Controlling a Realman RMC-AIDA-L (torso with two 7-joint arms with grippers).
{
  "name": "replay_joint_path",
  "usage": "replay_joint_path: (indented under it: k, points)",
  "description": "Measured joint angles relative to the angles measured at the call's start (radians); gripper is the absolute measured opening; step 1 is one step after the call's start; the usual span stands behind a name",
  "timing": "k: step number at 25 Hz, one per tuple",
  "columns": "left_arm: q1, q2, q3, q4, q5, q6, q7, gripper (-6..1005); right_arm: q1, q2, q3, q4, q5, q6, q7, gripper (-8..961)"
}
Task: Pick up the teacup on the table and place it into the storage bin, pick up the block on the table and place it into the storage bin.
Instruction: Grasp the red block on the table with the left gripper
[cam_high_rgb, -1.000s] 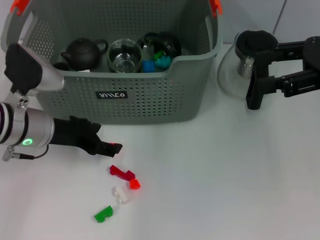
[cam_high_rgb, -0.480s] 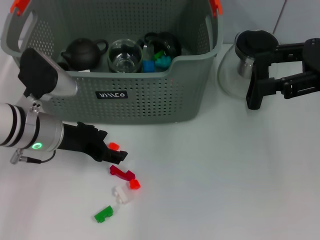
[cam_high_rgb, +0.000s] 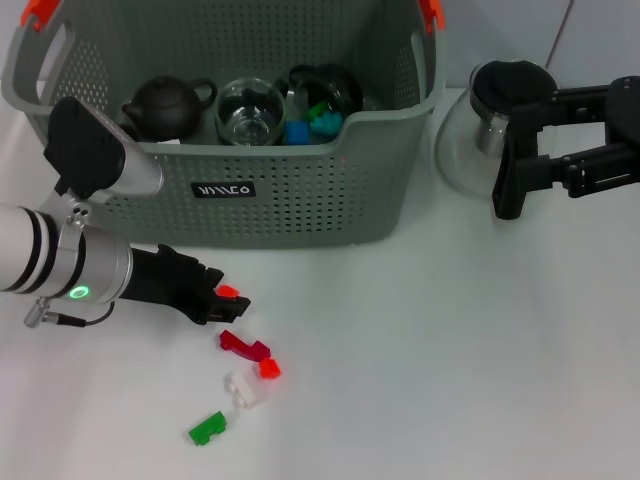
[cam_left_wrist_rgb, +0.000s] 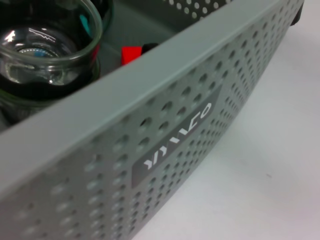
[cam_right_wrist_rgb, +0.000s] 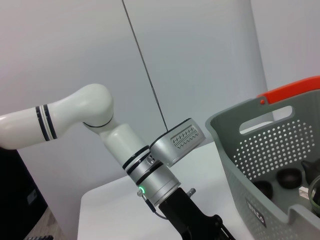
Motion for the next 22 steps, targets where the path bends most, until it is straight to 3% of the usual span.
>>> replay_joint_path:
  k: [3, 22]
  points:
    - [0.000, 0.000, 0.000, 0.001, 0.000, -0.005, -0.001, 549, -0.001, 0.000, 0.000, 0.000, 0.000, 0.000, 0.000, 925]
    - [-0.019, 0.000, 0.001, 0.035, 0.006, -0.035, -0.002, 540, -0.004, 0.000, 0.003, 0.000, 0.001, 0.000, -0.009, 924]
